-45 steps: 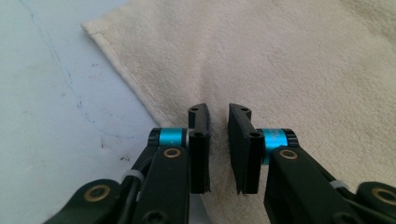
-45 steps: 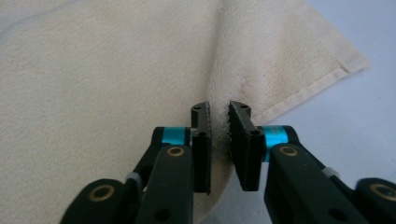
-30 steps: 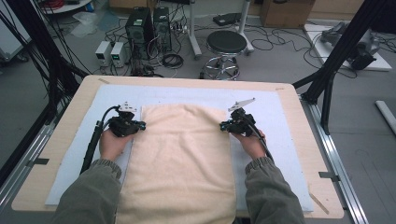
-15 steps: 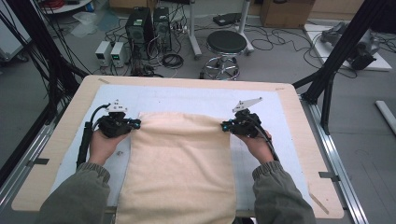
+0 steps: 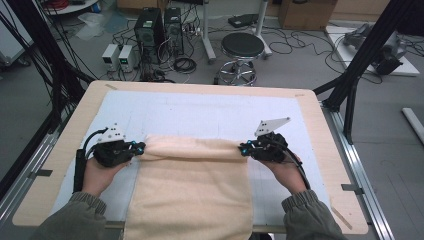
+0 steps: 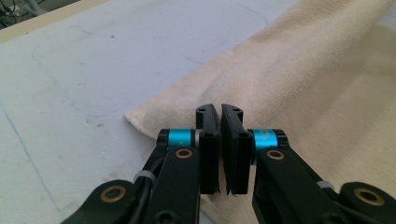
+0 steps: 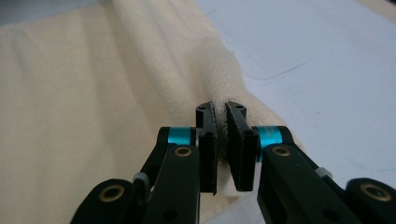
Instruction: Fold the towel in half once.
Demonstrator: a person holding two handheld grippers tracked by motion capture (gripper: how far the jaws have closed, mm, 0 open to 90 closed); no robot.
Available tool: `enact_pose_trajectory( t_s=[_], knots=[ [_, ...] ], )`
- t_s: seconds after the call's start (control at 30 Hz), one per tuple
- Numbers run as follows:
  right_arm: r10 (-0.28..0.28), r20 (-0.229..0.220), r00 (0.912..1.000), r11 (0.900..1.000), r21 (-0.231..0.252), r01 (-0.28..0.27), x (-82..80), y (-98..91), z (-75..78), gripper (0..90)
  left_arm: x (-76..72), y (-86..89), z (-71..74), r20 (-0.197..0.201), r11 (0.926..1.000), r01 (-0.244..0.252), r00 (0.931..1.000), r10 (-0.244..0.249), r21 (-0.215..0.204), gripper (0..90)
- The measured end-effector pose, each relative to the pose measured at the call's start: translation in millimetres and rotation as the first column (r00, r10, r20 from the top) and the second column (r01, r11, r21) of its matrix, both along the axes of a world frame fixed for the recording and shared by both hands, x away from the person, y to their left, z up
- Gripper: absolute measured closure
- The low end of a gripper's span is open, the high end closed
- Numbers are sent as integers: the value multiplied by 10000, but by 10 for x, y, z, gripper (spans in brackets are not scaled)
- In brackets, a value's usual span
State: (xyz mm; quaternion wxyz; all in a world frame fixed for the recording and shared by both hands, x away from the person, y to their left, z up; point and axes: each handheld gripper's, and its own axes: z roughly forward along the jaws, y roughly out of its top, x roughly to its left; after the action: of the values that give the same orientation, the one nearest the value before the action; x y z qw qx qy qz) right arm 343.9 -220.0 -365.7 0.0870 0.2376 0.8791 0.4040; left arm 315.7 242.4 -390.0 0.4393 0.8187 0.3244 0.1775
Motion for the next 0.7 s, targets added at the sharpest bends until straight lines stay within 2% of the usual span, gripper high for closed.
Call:
enact_pose_trajectory(
  t_s=[0.03,0.07,0.1,0.2,0.3,0.47,0.53,0.57,0.63,0.7],
  knots=[
    [95,-78,9999,9998,-171,-96,-37,4,-1,835,-48,3,-14,10,10000,61,10000,-61,-31,854],
    [134,33,9999,9996,-262,-133,-88,8,-2,835,-96,3,-33,3,9999,101,9999,-101,-25,853],
    [216,178,9996,9996,-179,-213,-135,5,-11,835,-137,5,-51,40,9999,154,9999,-154,48,854],
    [313,63,9995,9993,-192,-312,-256,-15,-60,835,-253,5,-114,-5,9995,295,9996,-295,-55,852],
    [375,-31,9993,9991,-193,-376,-359,-30,-155,834,-355,4,-164,-91,9988,482,9988,-482,52,852],
    [498,-443,9978,9986,-138,-505,-496,-47,-337,824,-520,-2,-226,-311,9946,925,9954,-911,475,850],
    [532,-559,9970,9983,-222,-545,-517,-54,-408,795,-556,3,-239,-366,9924,1066,9939,-1045,614,843],
    [497,-665,9965,9985,-212,-513,-524,-62,-431,760,-575,6,-248,-462,9923,1113,9930,-1088,551,833],
    [501,-818,9954,9987,-35,-506,-531,-84,-445,688,-584,23,-239,-500,9918,1153,9924,-1126,543,771],
    [440,-699,9966,9989,169,-429,-533,-112,-413,655,-574,45,-210,-454,9932,1080,9933,-1060,433,712]
  ],
)
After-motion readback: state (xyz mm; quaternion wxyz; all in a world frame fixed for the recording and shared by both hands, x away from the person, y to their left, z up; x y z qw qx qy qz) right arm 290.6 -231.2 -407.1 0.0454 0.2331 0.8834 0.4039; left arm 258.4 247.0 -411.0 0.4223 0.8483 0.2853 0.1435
